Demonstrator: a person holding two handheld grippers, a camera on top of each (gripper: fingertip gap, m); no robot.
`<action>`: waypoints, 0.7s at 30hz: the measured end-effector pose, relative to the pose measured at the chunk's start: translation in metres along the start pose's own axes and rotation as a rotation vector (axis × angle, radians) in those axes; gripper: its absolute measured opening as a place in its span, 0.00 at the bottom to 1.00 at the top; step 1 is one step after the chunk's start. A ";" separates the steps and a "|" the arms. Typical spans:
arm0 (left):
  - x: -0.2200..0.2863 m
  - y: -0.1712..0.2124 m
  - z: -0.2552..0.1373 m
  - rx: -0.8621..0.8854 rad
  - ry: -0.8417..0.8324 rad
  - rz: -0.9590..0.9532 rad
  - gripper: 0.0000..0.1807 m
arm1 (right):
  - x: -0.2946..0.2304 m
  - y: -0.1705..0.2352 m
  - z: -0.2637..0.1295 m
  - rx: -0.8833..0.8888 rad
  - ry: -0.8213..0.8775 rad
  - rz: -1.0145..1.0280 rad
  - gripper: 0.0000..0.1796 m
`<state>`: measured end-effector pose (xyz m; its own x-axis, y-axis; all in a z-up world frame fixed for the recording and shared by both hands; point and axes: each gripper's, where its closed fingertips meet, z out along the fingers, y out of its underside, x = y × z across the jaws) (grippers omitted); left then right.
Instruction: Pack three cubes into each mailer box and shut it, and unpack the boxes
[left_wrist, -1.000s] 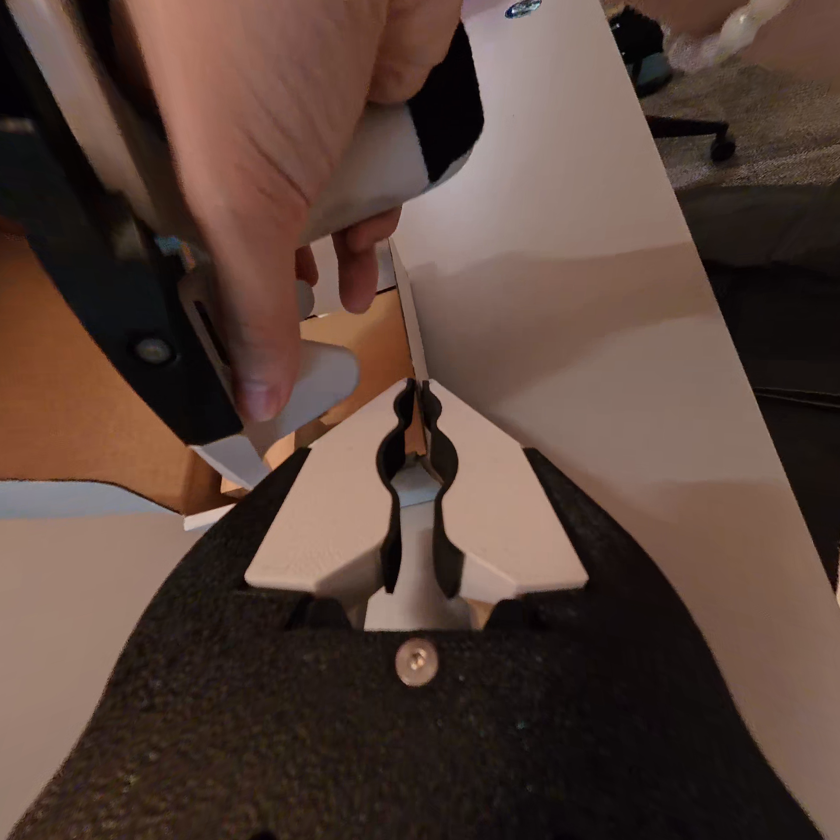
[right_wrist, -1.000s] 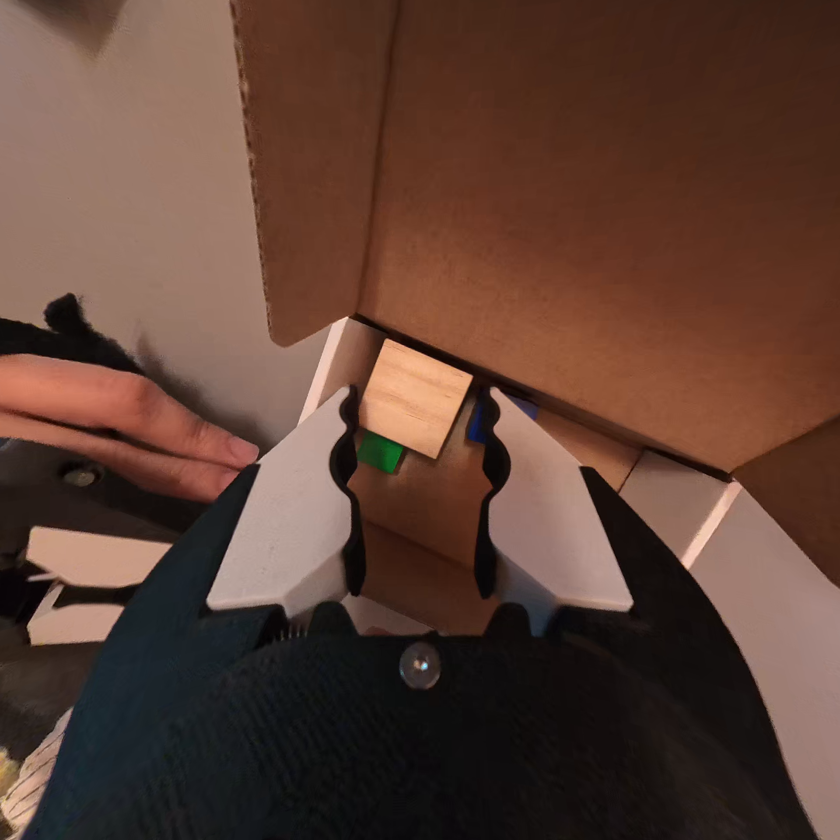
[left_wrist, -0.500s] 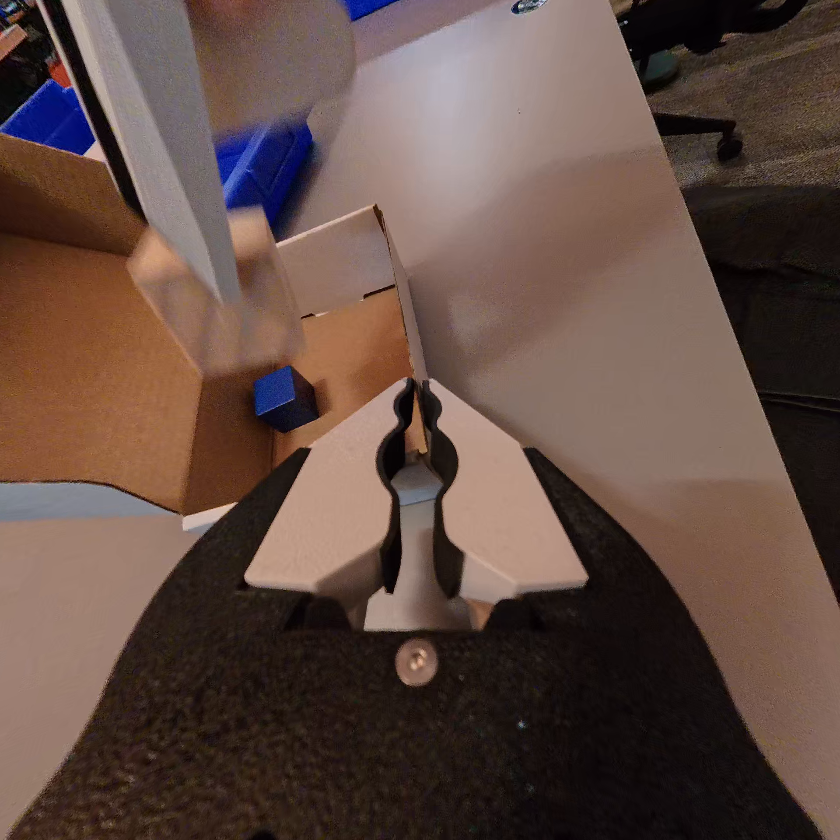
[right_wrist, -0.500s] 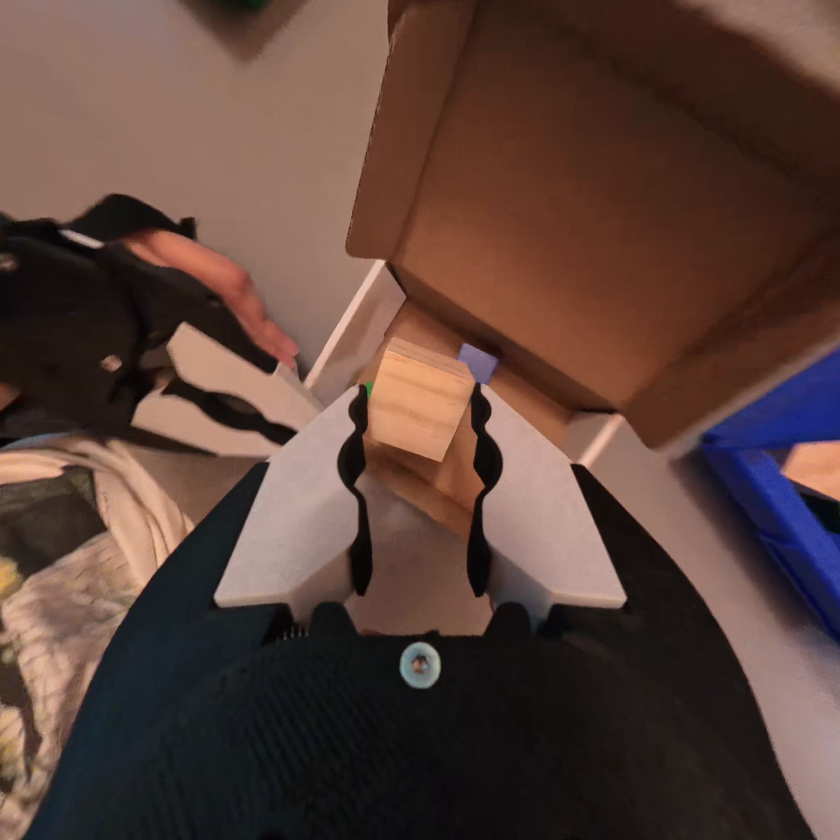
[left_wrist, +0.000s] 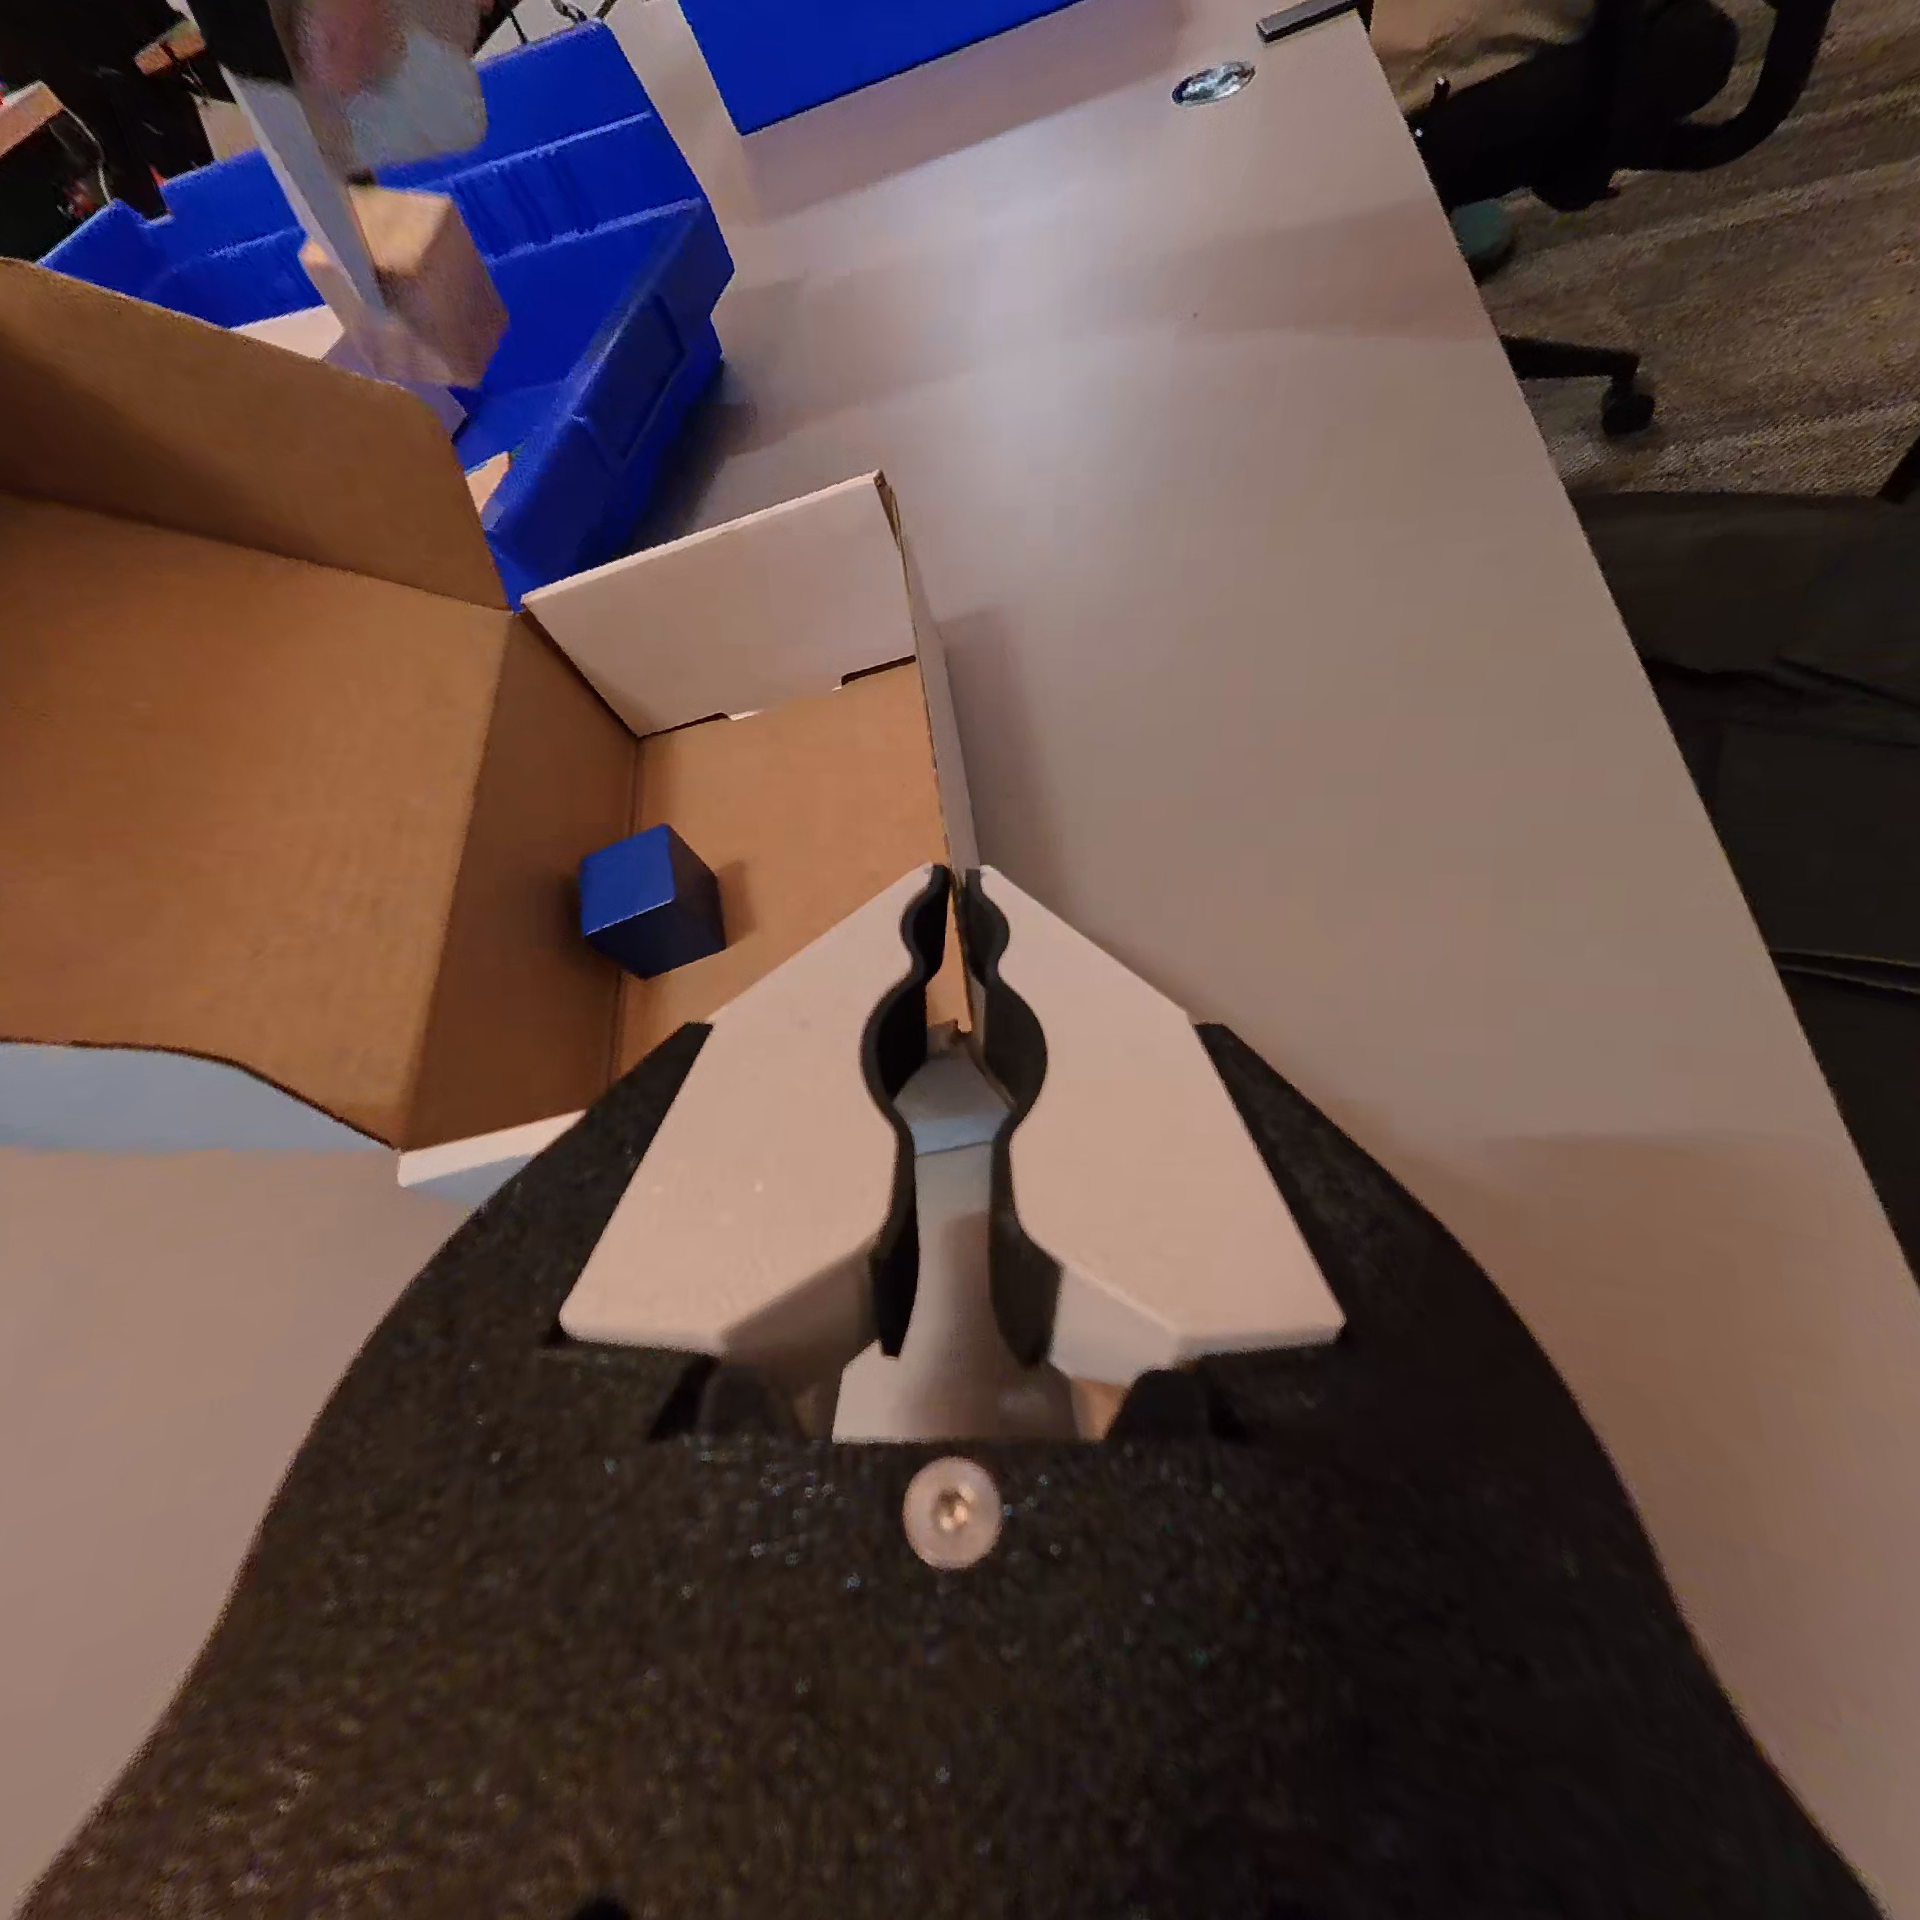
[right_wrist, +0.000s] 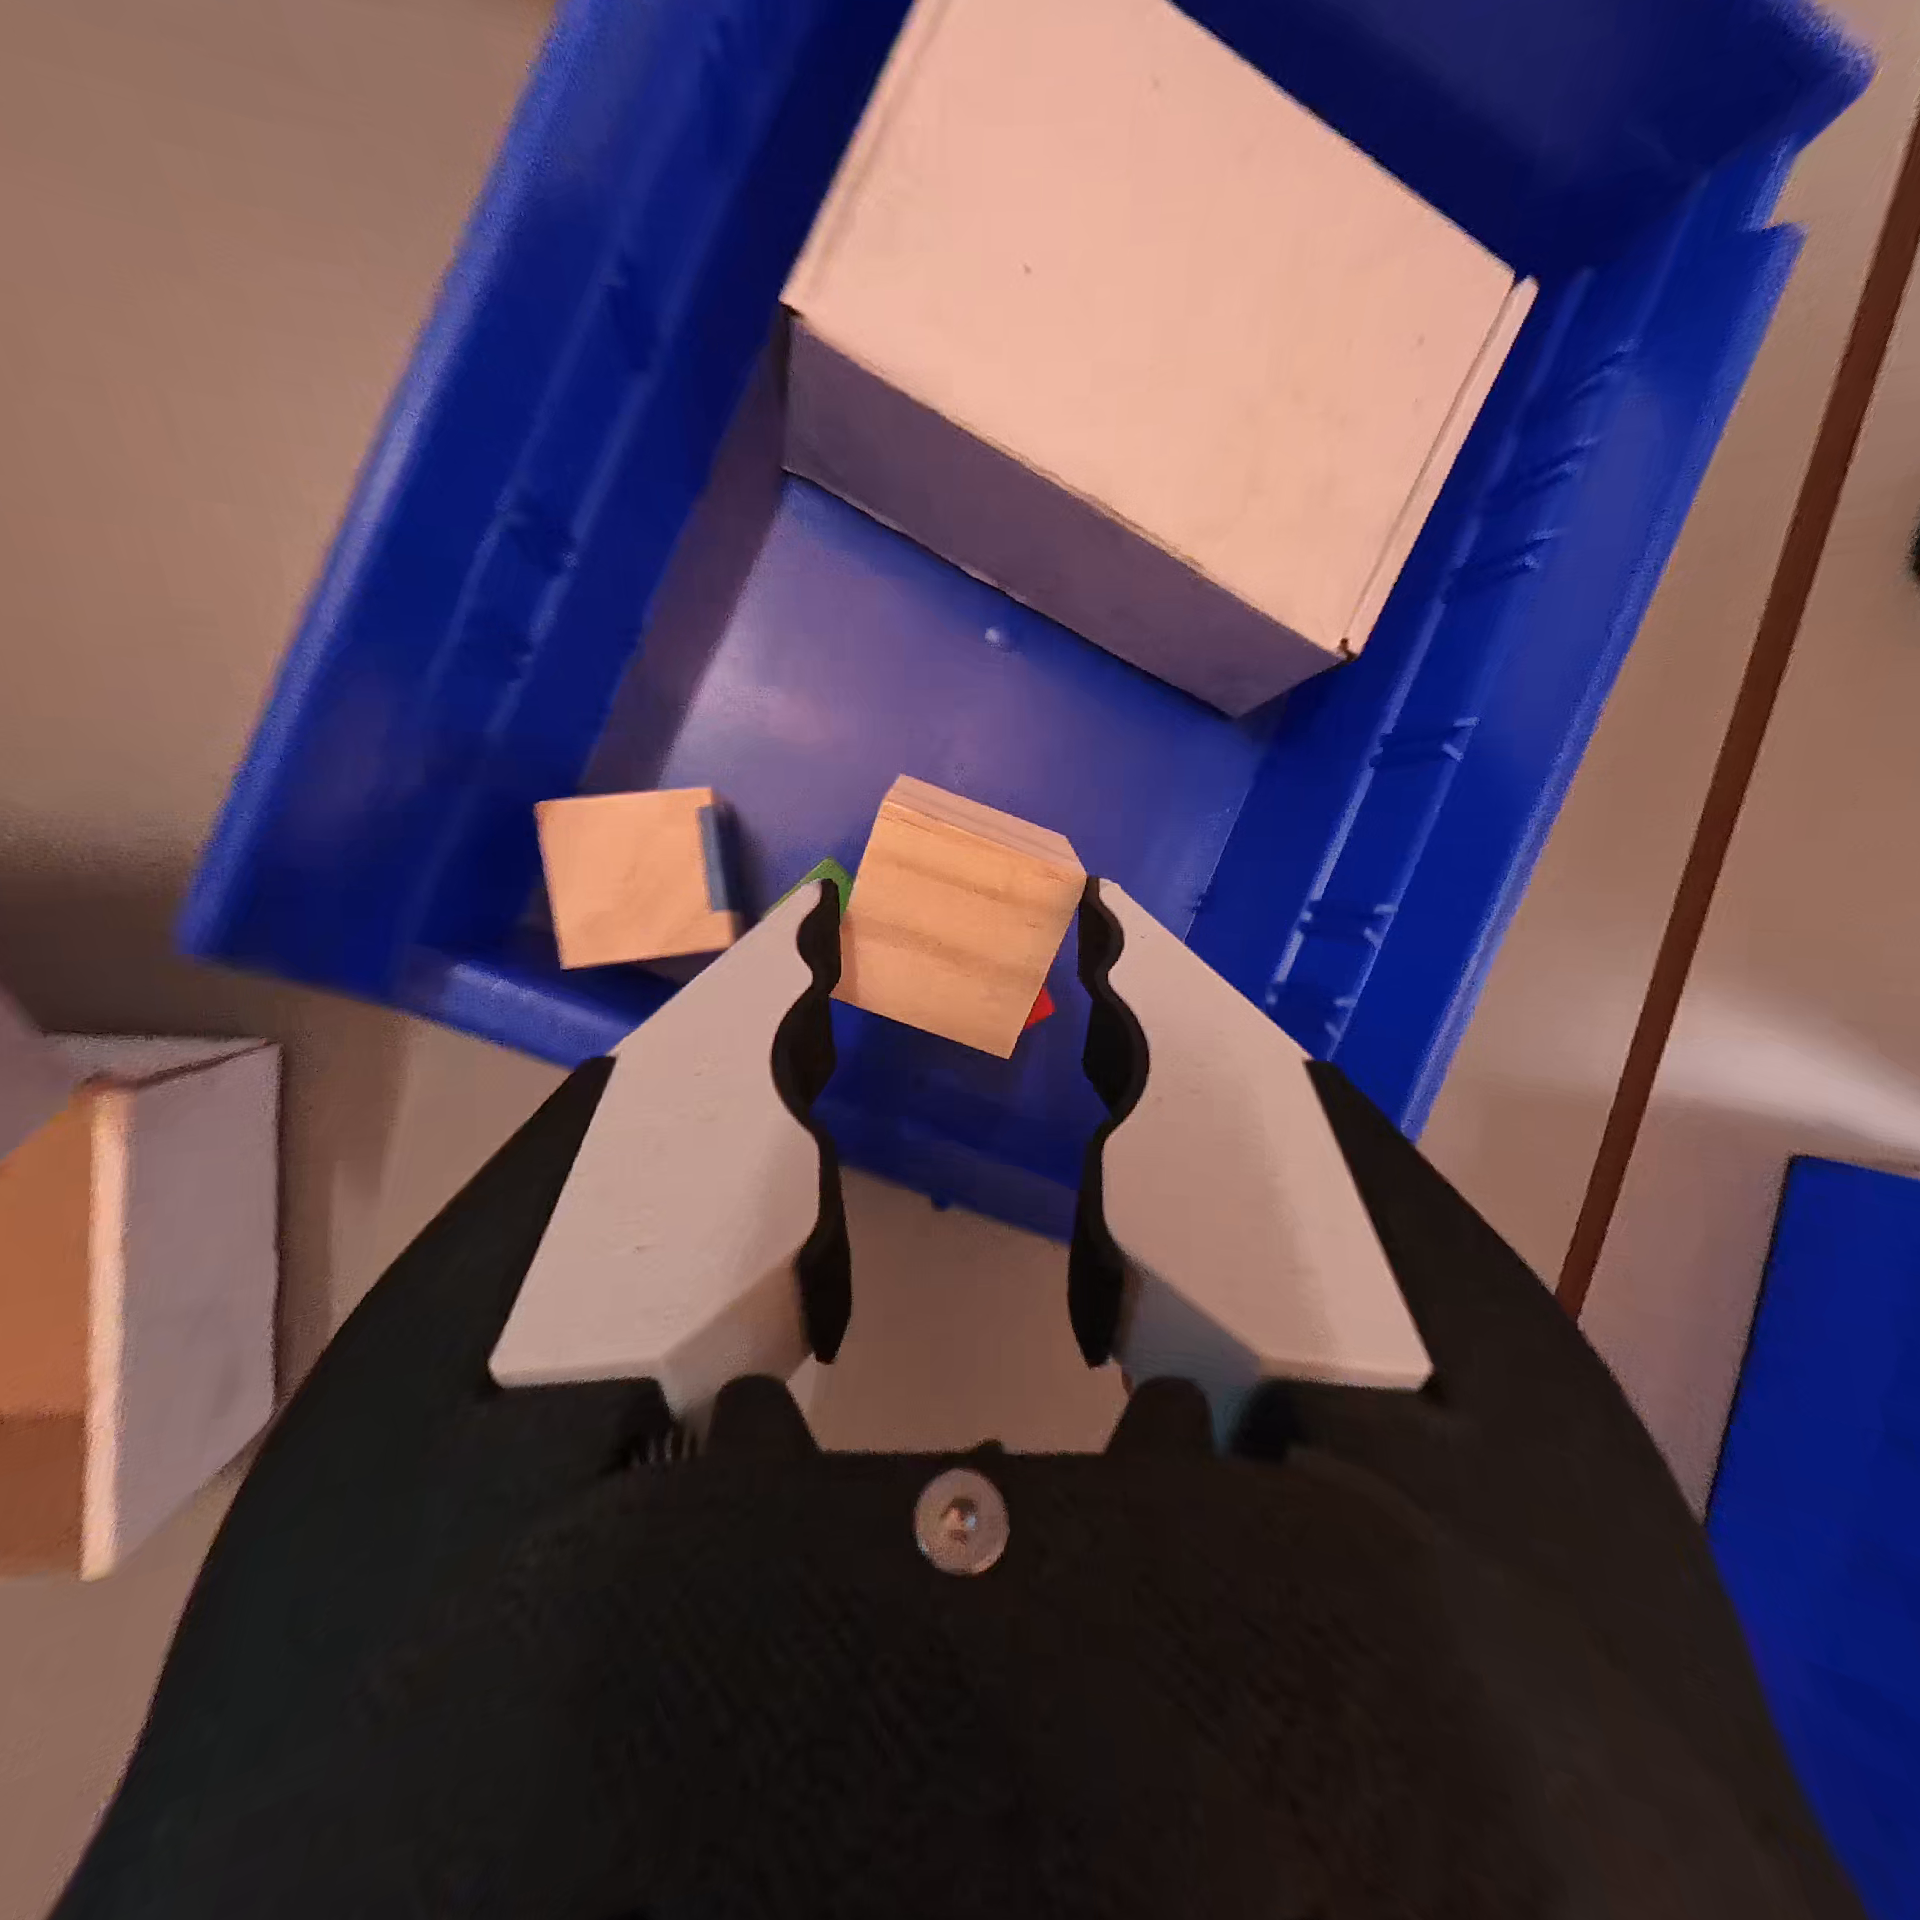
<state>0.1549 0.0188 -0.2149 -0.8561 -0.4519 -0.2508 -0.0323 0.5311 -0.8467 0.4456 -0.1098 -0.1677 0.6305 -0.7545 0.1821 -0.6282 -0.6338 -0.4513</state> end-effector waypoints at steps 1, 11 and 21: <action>0.000 0.000 0.000 0.005 0.002 0.003 0.00 | 0.004 0.000 0.011 -0.017 0.002 0.003 0.25; 0.001 0.000 -0.002 0.047 0.037 -0.021 0.00 | 0.011 0.001 0.067 -0.078 -0.021 0.082 0.27; 0.002 0.001 -0.004 0.050 0.046 -0.029 0.00 | -0.037 0.013 -0.025 0.097 -0.128 0.072 0.42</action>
<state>0.1514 0.0213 -0.2146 -0.8781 -0.4326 -0.2046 -0.0330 0.4813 -0.8759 0.4030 -0.0943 -0.1580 0.6418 -0.7660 0.0365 -0.6309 -0.5544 -0.5427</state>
